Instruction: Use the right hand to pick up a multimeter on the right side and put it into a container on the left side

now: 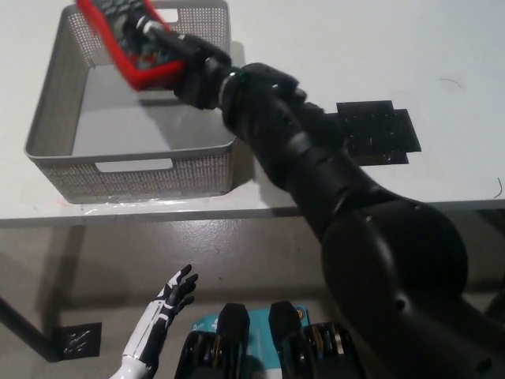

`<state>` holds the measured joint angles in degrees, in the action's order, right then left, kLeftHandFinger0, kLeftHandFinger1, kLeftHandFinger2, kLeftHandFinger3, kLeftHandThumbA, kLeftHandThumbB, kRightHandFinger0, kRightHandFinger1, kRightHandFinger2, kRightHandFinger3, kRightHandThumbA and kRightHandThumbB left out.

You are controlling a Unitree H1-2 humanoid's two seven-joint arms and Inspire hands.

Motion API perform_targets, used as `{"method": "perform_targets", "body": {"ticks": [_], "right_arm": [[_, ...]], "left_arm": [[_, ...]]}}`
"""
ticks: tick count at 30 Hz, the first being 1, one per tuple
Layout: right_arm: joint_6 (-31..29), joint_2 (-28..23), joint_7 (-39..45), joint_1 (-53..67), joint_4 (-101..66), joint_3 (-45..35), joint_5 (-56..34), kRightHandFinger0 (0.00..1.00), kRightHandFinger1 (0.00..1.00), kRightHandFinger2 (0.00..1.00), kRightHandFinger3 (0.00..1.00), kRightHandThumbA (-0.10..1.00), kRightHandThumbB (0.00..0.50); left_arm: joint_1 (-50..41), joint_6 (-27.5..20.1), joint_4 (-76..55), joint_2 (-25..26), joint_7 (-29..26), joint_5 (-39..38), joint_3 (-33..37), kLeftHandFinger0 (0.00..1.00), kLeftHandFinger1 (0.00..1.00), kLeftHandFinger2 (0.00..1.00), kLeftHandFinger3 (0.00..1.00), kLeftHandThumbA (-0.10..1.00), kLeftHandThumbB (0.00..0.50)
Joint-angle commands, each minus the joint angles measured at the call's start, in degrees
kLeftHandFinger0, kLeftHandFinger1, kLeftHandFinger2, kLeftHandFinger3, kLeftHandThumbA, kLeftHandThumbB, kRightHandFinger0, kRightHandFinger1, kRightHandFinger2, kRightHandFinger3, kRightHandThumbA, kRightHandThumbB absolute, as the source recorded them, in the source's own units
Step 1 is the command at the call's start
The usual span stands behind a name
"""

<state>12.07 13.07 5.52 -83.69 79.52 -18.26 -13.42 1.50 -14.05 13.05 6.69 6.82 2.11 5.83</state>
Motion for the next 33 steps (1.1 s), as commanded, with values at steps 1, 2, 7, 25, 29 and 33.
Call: {"method": "perform_targets", "body": {"ticks": [1,2,7,25,29,33], "right_arm": [[-7.1,0.3,-7.0,-4.2,-1.2,7.8,7.7,0.00,0.40,0.86,0.66,-0.10,0.203],[-7.4,0.3,-7.8,-4.0,-1.1,9.7,8.6,0.00,0.39,0.81,0.53,-0.10,0.222],[-5.6,-1.2,-0.7,-2.9,-1.4,14.2,8.4,0.65,1.00,1.00,1.00,0.41,0.272],[-7.1,-4.6,9.1,-0.4,-3.6,17.7,8.2,1.00,1.00,1.00,1.00,0.91,0.351],[-7.9,-6.1,9.7,-0.3,-5.9,14.8,5.8,1.00,1.00,1.00,1.00,0.94,0.445],[-11.2,-8.5,12.4,1.6,-12.8,12.5,4.0,1.00,1.00,1.00,1.00,0.98,0.419]], "left_arm": [[0.5,-0.6,-2.2,0.7,1.1,0.4,0.4,1.00,1.00,1.00,1.00,1.00,0.398],[0.5,-0.9,-2.2,0.8,1.0,0.7,0.6,1.00,1.00,1.00,1.00,1.00,0.389],[1.3,-1.6,-1.8,1.4,1.6,0.5,0.9,1.00,1.00,1.00,1.00,1.00,0.389],[1.5,-0.5,-2.3,1.4,3.0,0.8,1.6,1.00,1.00,1.00,1.00,1.00,0.420],[1.2,-1.0,-2.0,1.0,2.8,1.0,1.6,1.00,1.00,1.00,1.00,1.00,0.405],[1.0,-0.6,-2.1,1.1,2.8,0.1,1.0,1.00,1.00,1.00,1.00,1.00,0.442]]}}
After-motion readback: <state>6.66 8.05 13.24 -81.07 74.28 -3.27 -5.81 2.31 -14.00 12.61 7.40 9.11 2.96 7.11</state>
